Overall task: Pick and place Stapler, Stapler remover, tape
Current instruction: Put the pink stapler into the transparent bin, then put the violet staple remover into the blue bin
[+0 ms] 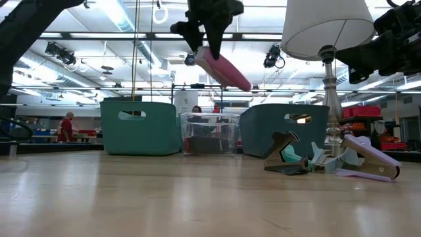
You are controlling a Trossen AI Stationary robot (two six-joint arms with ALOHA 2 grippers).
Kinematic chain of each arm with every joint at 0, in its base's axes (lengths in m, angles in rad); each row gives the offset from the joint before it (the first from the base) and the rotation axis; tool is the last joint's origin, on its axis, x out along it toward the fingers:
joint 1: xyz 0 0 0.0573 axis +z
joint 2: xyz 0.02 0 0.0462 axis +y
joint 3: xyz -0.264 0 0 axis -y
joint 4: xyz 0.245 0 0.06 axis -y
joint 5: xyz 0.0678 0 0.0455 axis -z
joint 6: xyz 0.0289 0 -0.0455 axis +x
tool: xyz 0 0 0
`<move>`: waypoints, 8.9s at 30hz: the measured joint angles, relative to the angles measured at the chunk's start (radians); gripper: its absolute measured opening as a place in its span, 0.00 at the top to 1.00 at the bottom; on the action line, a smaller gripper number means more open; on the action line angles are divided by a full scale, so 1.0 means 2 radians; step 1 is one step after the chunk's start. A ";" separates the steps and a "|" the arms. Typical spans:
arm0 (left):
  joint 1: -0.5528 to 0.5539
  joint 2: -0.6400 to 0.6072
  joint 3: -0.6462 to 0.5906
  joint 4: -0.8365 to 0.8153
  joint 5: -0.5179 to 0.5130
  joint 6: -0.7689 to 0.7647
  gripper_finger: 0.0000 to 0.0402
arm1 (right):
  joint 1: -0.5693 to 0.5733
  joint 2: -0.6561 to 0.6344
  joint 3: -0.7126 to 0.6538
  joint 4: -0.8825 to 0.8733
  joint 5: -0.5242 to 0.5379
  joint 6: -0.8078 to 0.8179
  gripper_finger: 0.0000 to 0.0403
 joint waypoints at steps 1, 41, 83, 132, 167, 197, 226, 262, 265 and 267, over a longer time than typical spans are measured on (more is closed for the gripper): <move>0.006 0.000 0.000 -0.001 0.000 -0.002 0.45 | 0.000 0.000 0.000 0.000 0.000 0.000 0.96; 0.123 0.002 -0.180 0.139 0.062 -0.020 0.46 | 0.000 0.000 0.000 0.000 0.000 0.000 0.96; 0.076 -0.059 -0.196 0.149 0.062 -0.010 0.40 | 0.000 0.000 0.000 0.000 0.000 0.000 0.96; -0.063 -0.116 -0.209 0.168 0.061 0.167 0.99 | 0.000 0.000 0.000 0.000 0.000 0.000 0.96; -0.062 -0.492 -0.782 0.659 0.195 0.379 0.99 | 0.000 0.000 0.000 0.000 0.000 0.000 0.96; -0.063 -0.691 -1.063 1.025 0.210 0.323 1.00 | 0.000 0.000 0.000 0.000 0.000 0.000 0.96; -0.062 -0.840 -1.164 1.030 0.225 0.297 1.00 | 0.000 0.000 0.000 0.000 0.000 0.000 0.96; -0.063 -1.040 -1.174 0.796 0.220 0.299 1.00 | 0.000 0.000 0.000 0.000 0.000 0.000 0.96; -0.062 -1.054 -1.174 0.793 0.207 0.299 1.00 | 0.000 0.000 0.000 0.000 0.000 0.000 0.96; -0.062 -1.062 -1.174 0.789 0.195 0.300 1.00 | 0.000 0.000 0.000 0.000 0.000 0.000 0.96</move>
